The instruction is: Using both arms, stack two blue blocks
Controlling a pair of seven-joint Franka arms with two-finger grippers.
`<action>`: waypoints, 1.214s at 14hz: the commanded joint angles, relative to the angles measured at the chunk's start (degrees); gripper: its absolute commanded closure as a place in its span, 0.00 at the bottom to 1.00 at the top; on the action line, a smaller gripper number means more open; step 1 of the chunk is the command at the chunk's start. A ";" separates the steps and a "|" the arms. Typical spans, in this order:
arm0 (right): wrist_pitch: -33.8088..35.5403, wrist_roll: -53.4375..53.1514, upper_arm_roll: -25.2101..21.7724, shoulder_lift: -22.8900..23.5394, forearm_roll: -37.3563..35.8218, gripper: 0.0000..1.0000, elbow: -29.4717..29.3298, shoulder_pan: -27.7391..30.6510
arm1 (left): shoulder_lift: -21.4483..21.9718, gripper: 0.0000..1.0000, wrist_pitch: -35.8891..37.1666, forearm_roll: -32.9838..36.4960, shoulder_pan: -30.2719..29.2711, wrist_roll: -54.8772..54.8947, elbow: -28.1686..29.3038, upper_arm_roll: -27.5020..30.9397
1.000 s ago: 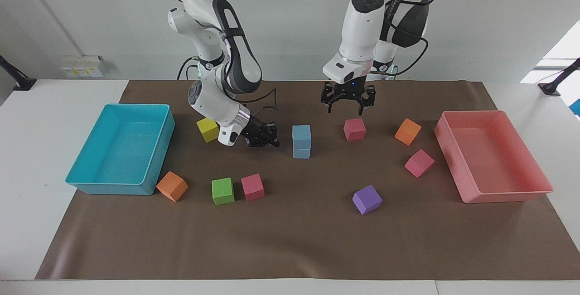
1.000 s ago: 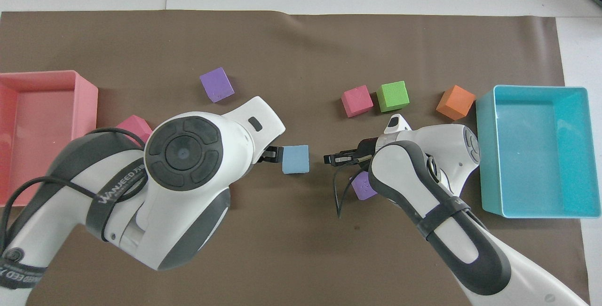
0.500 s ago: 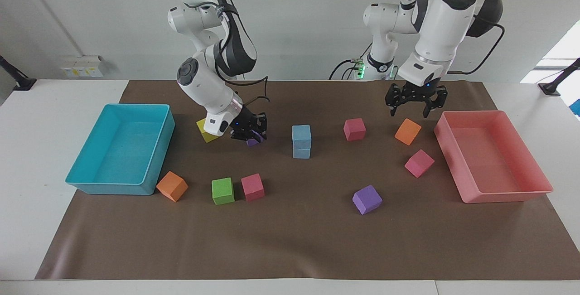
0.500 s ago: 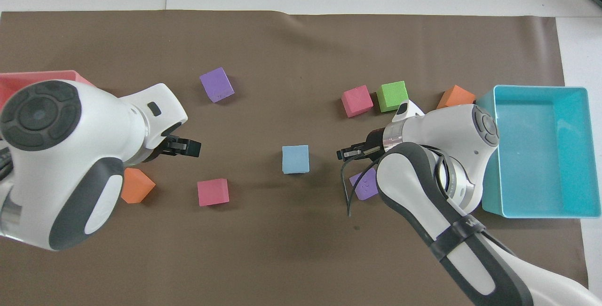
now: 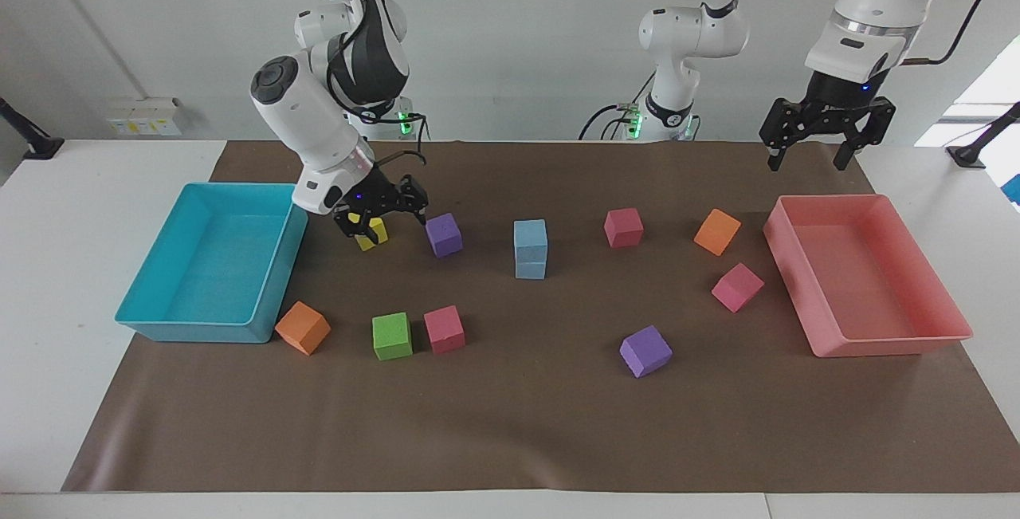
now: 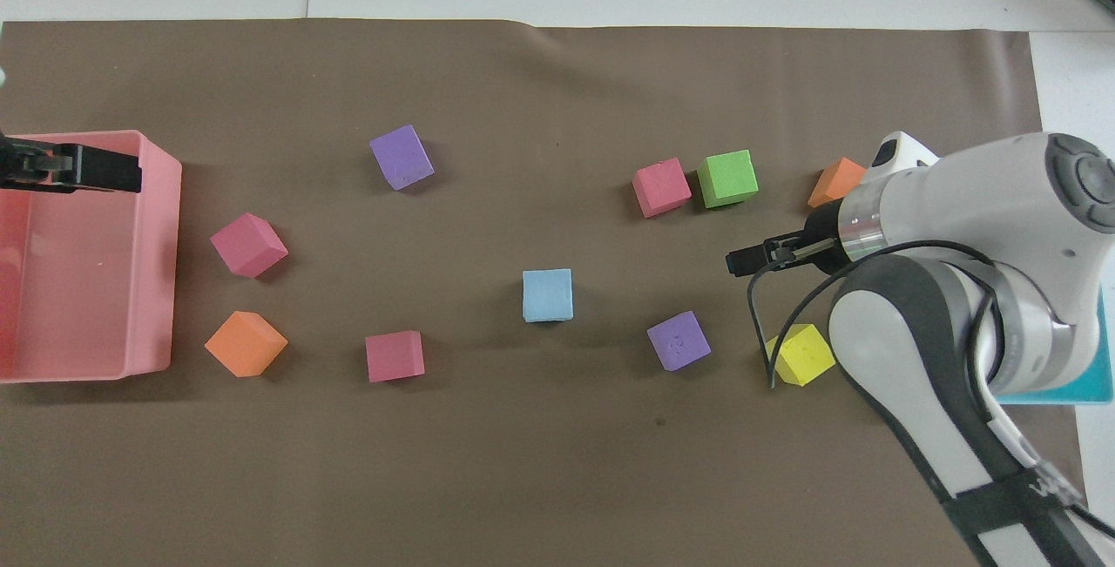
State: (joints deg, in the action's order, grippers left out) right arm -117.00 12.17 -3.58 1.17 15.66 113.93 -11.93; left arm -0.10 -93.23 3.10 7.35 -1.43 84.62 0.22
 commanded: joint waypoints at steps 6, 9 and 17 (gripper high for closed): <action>14.50 -2.32 0.59 -0.64 -11.25 0.00 -10.02 6.75 | -0.35 0.00 9.48 -3.28 -2.34 3.80 -1.31 -0.40; 16.90 -3.37 0.50 -0.90 -13.81 0.00 -11.80 7.45 | -0.25 0.00 9.12 -3.19 -2.43 3.45 -0.51 -0.31; 24.95 -12.43 -0.37 -6.96 -19.00 0.00 -16.35 8.15 | 1.76 0.00 7.54 -3.19 -3.48 5.47 3.97 -0.31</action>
State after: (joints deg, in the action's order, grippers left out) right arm -96.17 0.95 -3.94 -4.57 -1.88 100.71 -4.66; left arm -1.53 -83.95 0.72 4.87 2.81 84.37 0.30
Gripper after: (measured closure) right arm 0.000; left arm 0.000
